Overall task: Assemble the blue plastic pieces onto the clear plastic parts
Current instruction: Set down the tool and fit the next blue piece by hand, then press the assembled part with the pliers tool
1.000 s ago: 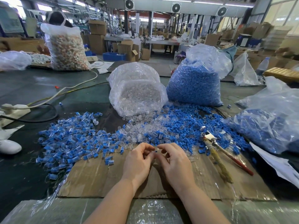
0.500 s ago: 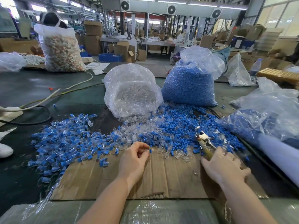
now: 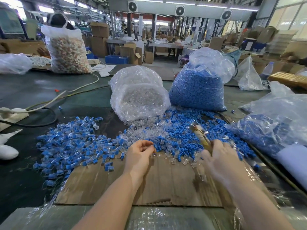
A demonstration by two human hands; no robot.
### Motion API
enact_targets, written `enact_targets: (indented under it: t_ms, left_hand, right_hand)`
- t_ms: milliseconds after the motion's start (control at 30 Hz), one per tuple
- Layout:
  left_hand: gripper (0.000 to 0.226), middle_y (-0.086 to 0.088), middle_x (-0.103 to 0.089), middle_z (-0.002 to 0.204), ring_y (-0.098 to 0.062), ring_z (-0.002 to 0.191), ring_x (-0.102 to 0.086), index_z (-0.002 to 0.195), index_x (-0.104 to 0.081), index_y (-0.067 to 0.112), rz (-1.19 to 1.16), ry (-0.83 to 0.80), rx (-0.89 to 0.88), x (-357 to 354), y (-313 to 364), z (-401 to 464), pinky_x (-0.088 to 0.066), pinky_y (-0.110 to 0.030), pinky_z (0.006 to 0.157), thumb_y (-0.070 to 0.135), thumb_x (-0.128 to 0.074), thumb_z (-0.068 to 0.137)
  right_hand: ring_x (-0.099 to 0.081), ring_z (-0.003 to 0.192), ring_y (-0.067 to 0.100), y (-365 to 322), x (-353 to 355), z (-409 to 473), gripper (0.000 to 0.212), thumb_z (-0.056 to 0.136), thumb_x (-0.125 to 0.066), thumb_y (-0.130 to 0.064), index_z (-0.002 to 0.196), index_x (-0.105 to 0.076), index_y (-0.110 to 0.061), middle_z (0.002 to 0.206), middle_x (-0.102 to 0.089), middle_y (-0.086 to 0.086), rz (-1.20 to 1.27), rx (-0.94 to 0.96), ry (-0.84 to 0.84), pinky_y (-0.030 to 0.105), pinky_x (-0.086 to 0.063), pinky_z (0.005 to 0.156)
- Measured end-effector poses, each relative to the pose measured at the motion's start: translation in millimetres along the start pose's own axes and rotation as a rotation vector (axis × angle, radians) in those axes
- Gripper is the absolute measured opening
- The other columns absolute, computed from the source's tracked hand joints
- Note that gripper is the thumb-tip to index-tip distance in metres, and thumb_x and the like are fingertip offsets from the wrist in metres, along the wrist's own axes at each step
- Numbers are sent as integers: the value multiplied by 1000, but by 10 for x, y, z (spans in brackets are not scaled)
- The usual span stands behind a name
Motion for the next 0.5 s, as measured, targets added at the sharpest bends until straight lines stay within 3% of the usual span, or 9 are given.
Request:
enact_targets:
  t_ms: [100, 200, 333, 500]
  left_hand:
    - [10, -11, -68, 93, -27, 84, -62, 91, -63, 14, -81, -6, 67, -25, 10, 34, -50, -47, 84, 6, -58, 88]
    - [11, -11, -69, 90, -21, 83, -63, 92, -63, 12, -113, 4, 71, -25, 40, 82, -49, -39, 81, 5, -57, 88]
    - [10, -14, -67, 92, -19, 72, -58, 89, -63, 11, -128, 32, 88, 18, 25, 144, -49, -33, 69, 4, -57, 88]
    - [11, -9, -66, 84, -14, 63, -55, 87, -63, 15, -99, 87, 102, 107, -7, 192, -46, -29, 60, 6, -58, 88]
  right_hand:
    - [-39, 63, 11, -389, -46, -96, 20, 95, -40, -27, 77, -41, -18, 75, -43, -2, 337, 71, -235, 24, -28, 53]
    - [-42, 65, 17, -640, -203, -207, 20, 93, -42, -22, 74, -45, -14, 72, -45, 3, 554, 48, -459, 28, -34, 59]
    - [-43, 72, 22, -752, -382, -302, 16, 93, -41, -20, 78, -43, -15, 80, -43, 10, 701, -58, -620, 29, -42, 58]
    - [-51, 76, 22, -801, -399, -329, 17, 94, -40, -19, 77, -45, -16, 78, -47, 6, 802, -83, -688, 30, -47, 60]
Point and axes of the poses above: each hand's wrist, its own z-axis towards the middle knuckle, its own x-axis out of the back of the hand, y = z × x, the point moved 8 cm from there along z, towards the middle knuckle
